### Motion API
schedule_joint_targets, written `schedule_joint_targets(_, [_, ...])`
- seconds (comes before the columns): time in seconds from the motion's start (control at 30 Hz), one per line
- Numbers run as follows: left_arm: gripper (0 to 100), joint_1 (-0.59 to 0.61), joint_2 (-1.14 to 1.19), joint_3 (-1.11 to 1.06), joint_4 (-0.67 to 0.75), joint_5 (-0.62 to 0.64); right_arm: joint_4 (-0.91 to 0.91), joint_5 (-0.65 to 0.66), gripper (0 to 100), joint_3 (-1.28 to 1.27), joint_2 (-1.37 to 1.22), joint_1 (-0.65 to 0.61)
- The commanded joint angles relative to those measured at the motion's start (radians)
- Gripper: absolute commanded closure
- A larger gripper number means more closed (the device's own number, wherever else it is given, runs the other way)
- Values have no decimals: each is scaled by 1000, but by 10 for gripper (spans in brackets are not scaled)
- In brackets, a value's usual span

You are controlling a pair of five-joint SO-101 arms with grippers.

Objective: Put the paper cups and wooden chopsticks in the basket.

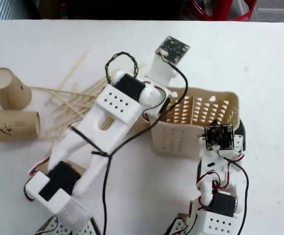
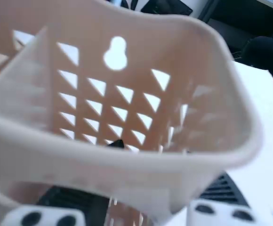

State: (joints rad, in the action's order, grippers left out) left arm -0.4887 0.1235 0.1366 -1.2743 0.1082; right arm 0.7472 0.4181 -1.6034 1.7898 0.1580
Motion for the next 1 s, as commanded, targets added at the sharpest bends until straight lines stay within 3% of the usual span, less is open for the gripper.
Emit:
schedule_joint_targets(0.0, [979,88,-5,41,34,63,110,-38,841,81,-1,-13])
schedule_joint_targets(0.67, [979,99,-8,46,87,143,183,-60,872,173,-1,-8])
schedule_joint_targets(0.97, [979,99,-8,46,115,187,311,-120,872,377,-1,110])
